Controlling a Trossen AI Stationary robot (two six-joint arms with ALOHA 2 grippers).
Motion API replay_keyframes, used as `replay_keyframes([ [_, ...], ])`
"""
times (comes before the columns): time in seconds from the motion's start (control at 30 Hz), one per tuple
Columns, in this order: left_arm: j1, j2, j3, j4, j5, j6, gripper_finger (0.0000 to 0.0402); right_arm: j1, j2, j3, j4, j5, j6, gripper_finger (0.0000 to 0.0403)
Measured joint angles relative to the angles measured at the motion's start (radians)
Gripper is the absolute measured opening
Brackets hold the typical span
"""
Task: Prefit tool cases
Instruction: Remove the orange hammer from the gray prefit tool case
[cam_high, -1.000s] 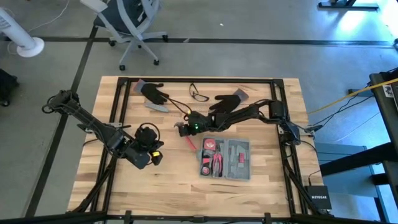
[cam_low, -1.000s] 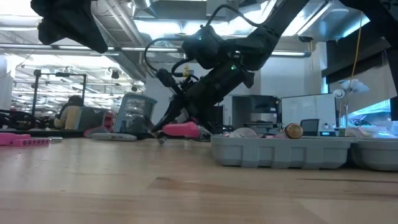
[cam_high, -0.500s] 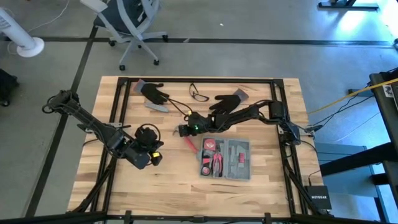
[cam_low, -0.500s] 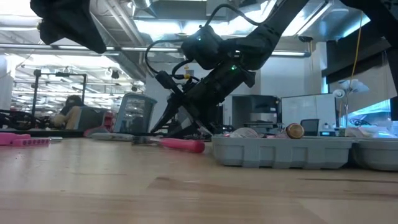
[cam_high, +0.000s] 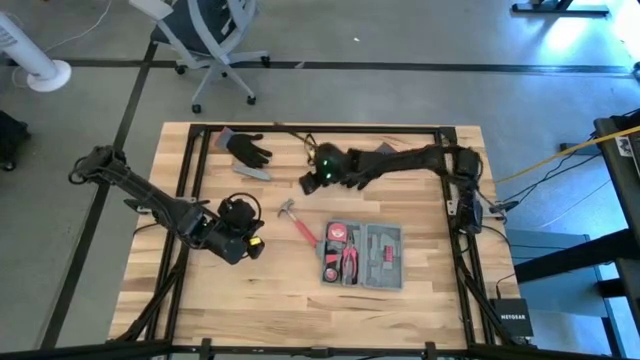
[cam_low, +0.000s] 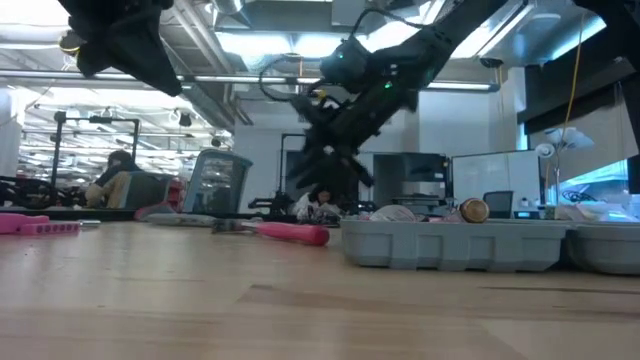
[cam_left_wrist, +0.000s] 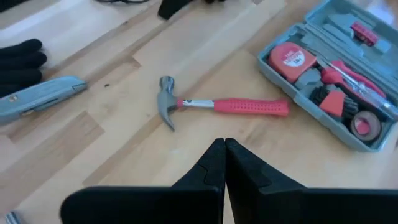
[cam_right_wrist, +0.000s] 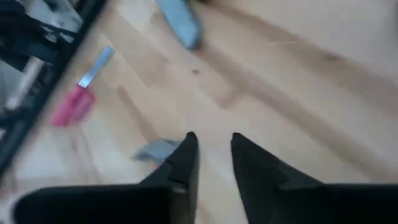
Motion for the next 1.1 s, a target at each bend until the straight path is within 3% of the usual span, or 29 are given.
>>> replay_keyframes([
  [0.1,0.055,0.01,-0.024,0.016,-0.001,-0.03,0.0,-0.018,-0.089,0.0,-0.092,-0.017,-0.125,0.0013],
  [0.2,0.145,0.044,-0.072,0.143,0.014,-0.011,0.0,-0.01,-0.188,0.0,-0.157,-0.023,-0.181,0.0007],
  [0.37,0.341,0.185,-0.094,0.521,0.295,0.234,0.0,0.041,-0.341,0.0,-0.246,-0.007,-0.202,0.0001],
  [0.6,0.554,0.396,0.003,0.512,0.519,0.35,0.0,0.154,-0.517,0.001,-0.435,0.146,-0.168,0.0],
  [0.73,0.578,0.458,0.025,0.576,0.594,0.377,0.0,0.205,-0.571,0.001,-0.529,0.233,-0.14,0.0],
  [0.83,0.573,0.483,0.027,0.637,0.595,0.327,0.0,0.236,-0.578,0.001,-0.568,0.286,-0.11,0.0],
  [1.1,0.504,0.59,0.027,0.701,0.584,0.146,0.0,0.266,-0.575,0.001,-0.573,0.311,-0.094,0.0],
])
